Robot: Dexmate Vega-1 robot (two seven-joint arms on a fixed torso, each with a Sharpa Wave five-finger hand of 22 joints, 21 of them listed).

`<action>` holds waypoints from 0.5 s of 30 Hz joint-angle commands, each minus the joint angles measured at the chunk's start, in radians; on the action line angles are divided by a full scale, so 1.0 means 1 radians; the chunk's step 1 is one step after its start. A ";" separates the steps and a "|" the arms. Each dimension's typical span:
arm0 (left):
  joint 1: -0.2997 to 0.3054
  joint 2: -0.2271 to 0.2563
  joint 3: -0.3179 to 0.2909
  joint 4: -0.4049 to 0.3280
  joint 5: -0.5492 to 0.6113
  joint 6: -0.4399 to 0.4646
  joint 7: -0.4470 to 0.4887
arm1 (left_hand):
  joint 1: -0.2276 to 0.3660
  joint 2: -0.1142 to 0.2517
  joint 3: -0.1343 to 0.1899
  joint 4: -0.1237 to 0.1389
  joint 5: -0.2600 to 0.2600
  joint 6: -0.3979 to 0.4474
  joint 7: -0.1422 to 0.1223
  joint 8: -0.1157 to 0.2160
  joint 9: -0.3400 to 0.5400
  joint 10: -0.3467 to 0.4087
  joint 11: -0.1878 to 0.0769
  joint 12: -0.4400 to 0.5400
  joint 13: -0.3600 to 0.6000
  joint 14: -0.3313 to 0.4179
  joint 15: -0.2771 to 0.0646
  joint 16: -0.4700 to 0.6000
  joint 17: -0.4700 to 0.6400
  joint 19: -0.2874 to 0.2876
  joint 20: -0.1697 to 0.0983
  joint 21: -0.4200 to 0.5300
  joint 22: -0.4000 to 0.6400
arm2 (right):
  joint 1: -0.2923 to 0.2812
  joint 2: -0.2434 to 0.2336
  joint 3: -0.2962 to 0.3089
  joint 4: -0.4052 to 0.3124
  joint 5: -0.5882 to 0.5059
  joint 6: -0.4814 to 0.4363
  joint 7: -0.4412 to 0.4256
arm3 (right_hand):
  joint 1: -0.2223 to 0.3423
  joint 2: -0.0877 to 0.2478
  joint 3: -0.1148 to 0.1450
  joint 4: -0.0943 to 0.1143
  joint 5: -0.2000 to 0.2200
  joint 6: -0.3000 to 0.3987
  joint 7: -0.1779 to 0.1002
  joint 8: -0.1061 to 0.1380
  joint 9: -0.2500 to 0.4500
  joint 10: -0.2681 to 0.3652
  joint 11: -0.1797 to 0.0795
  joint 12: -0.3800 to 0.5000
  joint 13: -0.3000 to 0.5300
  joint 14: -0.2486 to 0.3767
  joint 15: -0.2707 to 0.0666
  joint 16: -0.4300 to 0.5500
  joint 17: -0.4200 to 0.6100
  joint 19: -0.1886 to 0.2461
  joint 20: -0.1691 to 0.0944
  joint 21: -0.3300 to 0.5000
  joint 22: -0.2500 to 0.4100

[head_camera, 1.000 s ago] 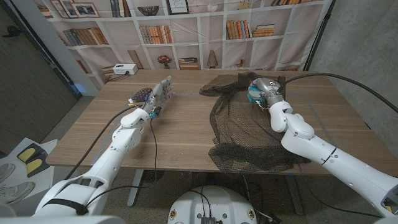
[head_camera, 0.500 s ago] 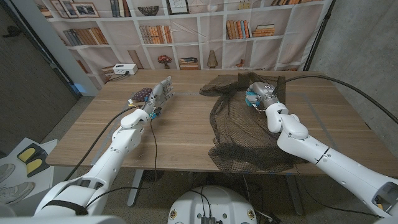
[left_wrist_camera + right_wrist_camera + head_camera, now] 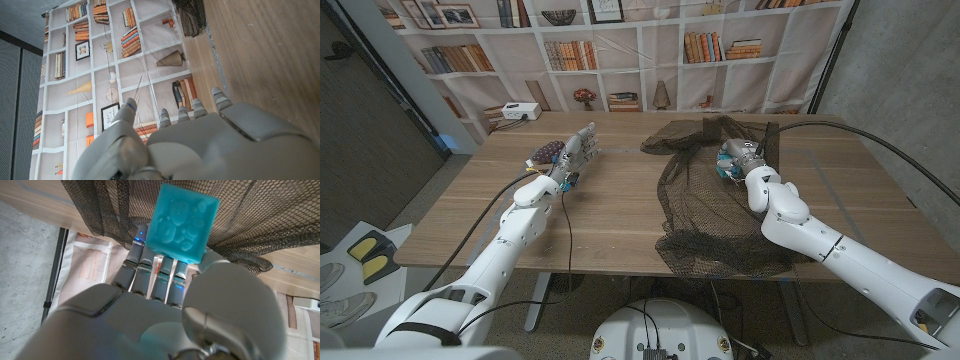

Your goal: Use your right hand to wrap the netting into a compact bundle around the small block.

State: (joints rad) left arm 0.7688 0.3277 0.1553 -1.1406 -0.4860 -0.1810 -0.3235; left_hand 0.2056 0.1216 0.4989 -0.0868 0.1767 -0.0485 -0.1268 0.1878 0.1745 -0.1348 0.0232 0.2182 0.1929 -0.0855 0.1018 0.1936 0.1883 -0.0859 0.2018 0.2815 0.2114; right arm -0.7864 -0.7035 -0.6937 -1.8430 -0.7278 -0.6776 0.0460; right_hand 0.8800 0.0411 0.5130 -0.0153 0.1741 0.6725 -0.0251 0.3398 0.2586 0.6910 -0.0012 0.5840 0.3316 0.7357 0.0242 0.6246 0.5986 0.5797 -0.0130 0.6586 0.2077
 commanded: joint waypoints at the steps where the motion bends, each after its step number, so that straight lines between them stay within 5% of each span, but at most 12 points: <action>1: 0.004 0.005 -0.002 -0.006 -0.001 -0.001 -0.002 | -0.006 -0.002 0.006 -0.001 0.004 0.001 0.001 -0.002 0.005 0.003 -0.003 -0.001 0.003 0.002 0.001 0.002 0.004 0.004 0.003 0.001 0.002 | 0.021 -0.004 0.014 0.002 0.068 -0.008 0.118 | 0.042 0.096 -0.026 0.027 0.003 -0.059 0.005 -0.036 -0.018 -0.077 0.032 -0.050 -0.026 0.042 -0.189 -0.090 -0.061 -0.026 0.024 0.004 -0.013; 5: 0.003 0.005 -0.003 -0.005 -0.002 -0.002 -0.003 | -0.006 -0.002 0.006 -0.001 0.004 0.002 0.002 -0.001 0.005 0.003 -0.003 -0.001 0.003 0.001 0.001 0.002 0.004 0.004 0.003 0.001 0.002 | 0.031 -0.011 0.010 0.003 0.084 -0.004 0.138 | -0.017 0.068 -0.055 0.045 0.005 -0.104 0.004 -0.063 -0.031 -0.151 0.025 -0.102 -0.047 -0.003 -0.174 -0.142 -0.090 -0.043 0.038 0.002 -0.020; 9: 0.002 0.005 -0.003 -0.003 -0.002 -0.004 -0.004 | -0.007 -0.002 0.007 -0.001 0.004 0.002 0.001 -0.001 0.005 0.003 -0.003 -0.001 0.003 0.003 0.000 0.003 0.004 0.004 0.004 0.001 0.002 | 0.037 -0.019 0.016 0.003 0.117 0.000 0.159 | -0.087 0.035 -0.089 0.062 0.009 -0.154 0.007 -0.091 -0.042 -0.223 0.046 -0.157 -0.067 -0.067 -0.145 -0.195 -0.116 -0.075 0.061 -0.011 -0.024; 15: 0.000 0.004 -0.004 0.001 -0.004 -0.007 -0.008 | -0.007 -0.002 0.008 -0.001 0.004 0.002 0.001 -0.002 0.005 0.003 -0.004 -0.002 0.003 0.001 0.001 0.001 0.004 0.004 0.004 0.001 0.002 | 0.050 -0.037 0.000 -0.009 0.113 -0.014 0.185 | -0.113 -0.001 -0.103 0.052 0.014 -0.214 0.003 -0.120 -0.049 -0.285 0.036 -0.202 -0.080 -0.122 -0.137 -0.237 -0.133 -0.116 0.079 -0.030 -0.026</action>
State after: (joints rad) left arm 0.7708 0.3315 0.1533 -1.1428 -0.4879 -0.1836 -0.3266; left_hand 0.2056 0.1216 0.4988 -0.0868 0.1767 -0.0484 -0.1268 0.1878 0.1745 -0.1348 0.0232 0.2182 0.1929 -0.0855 0.1018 0.1936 0.1883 -0.0859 0.2017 0.2815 0.2114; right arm -0.7566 -0.7185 -0.6841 -1.8408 -0.6430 -0.6828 0.1746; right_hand 0.7719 0.0714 0.4162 0.0411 0.1792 0.4767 -0.0179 0.2271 0.2092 0.4255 0.0392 0.3952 0.2525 0.6343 -0.0678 0.4004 0.4689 0.4789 0.0622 0.6350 0.1812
